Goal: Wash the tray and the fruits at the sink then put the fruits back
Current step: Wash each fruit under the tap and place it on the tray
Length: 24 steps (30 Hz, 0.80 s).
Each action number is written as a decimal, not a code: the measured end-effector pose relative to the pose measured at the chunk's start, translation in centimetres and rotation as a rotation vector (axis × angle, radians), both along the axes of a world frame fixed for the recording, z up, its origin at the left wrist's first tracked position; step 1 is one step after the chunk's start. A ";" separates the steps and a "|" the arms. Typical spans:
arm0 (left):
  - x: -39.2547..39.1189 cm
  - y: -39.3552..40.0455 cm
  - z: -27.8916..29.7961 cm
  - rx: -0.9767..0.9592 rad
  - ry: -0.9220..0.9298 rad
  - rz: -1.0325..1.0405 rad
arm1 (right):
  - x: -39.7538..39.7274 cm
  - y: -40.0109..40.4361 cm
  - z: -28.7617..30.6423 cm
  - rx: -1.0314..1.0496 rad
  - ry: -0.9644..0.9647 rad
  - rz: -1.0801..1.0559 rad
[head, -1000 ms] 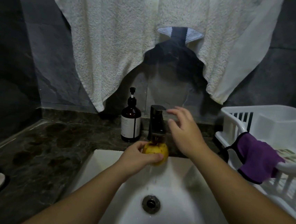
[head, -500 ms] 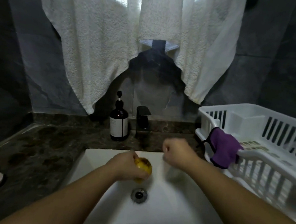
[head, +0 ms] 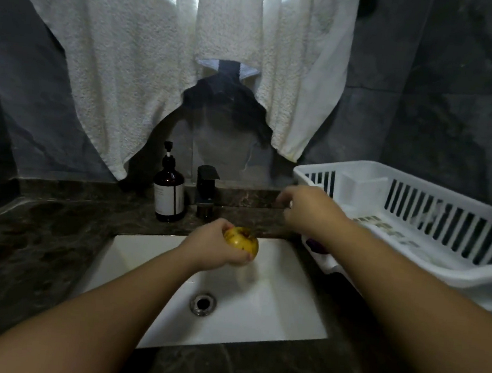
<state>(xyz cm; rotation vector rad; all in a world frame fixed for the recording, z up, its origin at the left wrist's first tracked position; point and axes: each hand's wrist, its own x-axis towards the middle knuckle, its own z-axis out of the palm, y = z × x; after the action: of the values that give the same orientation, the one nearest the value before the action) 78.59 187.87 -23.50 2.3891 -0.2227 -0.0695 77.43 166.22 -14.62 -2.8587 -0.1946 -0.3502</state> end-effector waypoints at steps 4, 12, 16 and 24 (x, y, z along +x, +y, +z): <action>-0.1 -2.1 0.9 -0.384 0.036 0.006 | 0.1 -2.1 3.0 -0.200 0.132 -0.286; -1.0 -4.3 1.4 -1.028 0.266 0.056 | -0.1 -4.1 3.2 -0.191 0.142 -0.360; -1.5 -4.9 2.7 -1.278 0.344 0.075 | -1.0 -2.3 3.0 0.103 -0.228 -0.184; -3.0 -5.1 2.9 -1.497 0.436 -0.002 | -2.7 3.9 -3.7 0.787 -0.336 0.208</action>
<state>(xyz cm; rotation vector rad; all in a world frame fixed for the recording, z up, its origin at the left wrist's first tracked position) 75.64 182.81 -20.61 0.8480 -0.0193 -0.2965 74.74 170.08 -18.32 -1.9768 -0.3263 -0.6835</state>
